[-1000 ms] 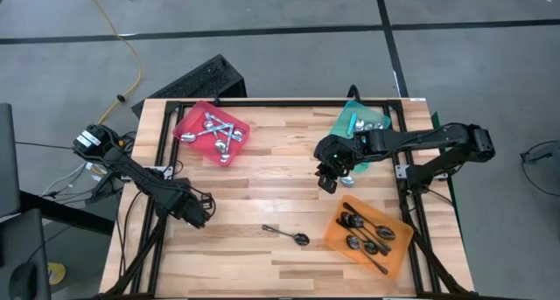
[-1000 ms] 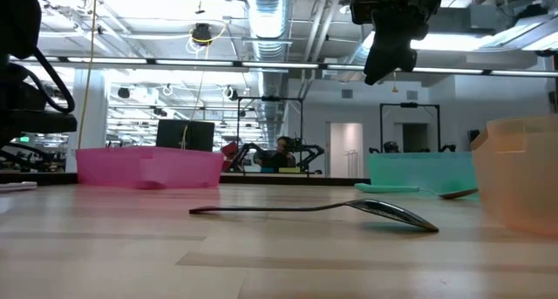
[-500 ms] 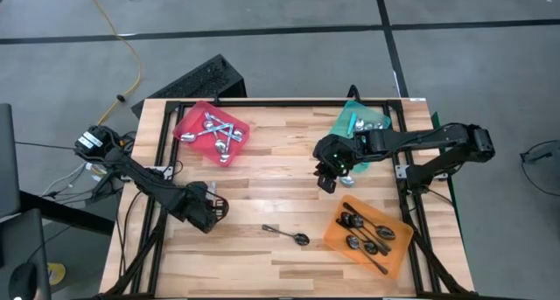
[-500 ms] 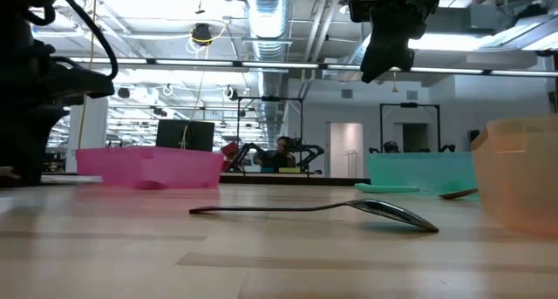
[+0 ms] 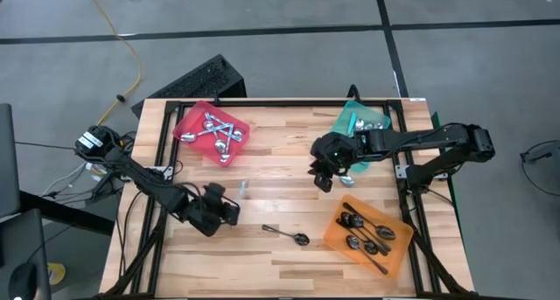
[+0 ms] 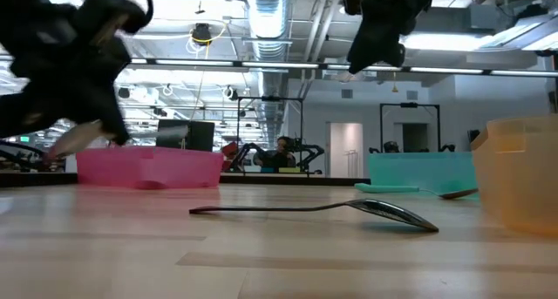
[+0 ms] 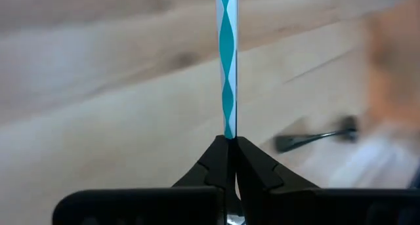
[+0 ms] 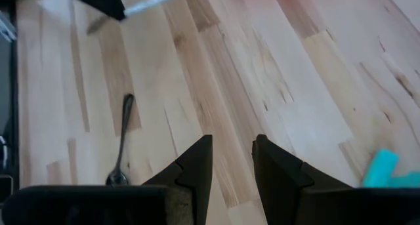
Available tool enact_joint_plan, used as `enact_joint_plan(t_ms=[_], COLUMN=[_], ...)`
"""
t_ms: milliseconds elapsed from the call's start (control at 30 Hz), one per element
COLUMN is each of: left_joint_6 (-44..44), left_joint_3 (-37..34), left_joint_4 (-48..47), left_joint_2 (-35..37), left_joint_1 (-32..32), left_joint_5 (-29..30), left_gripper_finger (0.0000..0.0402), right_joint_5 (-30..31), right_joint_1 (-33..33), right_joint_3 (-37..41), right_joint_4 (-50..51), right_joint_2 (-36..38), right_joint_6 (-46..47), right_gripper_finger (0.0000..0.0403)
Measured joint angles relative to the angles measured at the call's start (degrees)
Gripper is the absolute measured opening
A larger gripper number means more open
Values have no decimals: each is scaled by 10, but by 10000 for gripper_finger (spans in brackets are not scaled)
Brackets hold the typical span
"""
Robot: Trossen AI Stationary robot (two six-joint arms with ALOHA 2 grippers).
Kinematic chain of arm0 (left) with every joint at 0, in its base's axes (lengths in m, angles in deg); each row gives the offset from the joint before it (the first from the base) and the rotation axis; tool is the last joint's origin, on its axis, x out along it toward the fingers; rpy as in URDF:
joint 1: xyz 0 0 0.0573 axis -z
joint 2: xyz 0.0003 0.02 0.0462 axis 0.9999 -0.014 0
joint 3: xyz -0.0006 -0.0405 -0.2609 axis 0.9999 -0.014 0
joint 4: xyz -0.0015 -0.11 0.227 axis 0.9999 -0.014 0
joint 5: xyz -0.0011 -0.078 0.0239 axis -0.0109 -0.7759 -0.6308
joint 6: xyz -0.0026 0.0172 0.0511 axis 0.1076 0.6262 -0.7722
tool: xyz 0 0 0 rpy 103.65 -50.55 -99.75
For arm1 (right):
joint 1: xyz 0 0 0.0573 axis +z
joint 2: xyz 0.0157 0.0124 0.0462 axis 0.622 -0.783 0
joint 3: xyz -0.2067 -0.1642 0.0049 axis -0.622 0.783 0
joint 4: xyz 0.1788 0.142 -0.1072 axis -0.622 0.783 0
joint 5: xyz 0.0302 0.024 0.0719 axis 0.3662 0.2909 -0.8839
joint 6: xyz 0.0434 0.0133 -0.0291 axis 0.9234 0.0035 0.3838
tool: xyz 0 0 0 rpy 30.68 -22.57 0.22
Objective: Sort silverware by color (type)
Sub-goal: Put the blue patterned spoon into the red bin
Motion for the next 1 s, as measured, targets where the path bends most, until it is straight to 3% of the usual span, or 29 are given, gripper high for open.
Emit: enact_joint_plan(t_ms=[467, 633, 867, 1000], left_joint_6=[-343, -484, -616, -639], left_joint_3=[0, 1, 0, 0], left_joint_4=[199, 315, 441, 474], left_joint_2=[3, 11, 32, 50], left_joint_1=[-38, -73, -104, -128], left_joint_5=[207, 179, 129, 7], left_gripper_finger=[0, 0, 0, 0], right_joint_5=[0, -1, -6, -17], right_joint_1=[7, 17, 26, 28], right_joint_3=[2, 2, 0, 0], right_joint_4=[-159, -254, -353, -413], right_joint_2=[-35, -73, -107, -115], right_joint_6=[16, 17, 29, 21], right_gripper_finger=[132, 138, 187, 208])
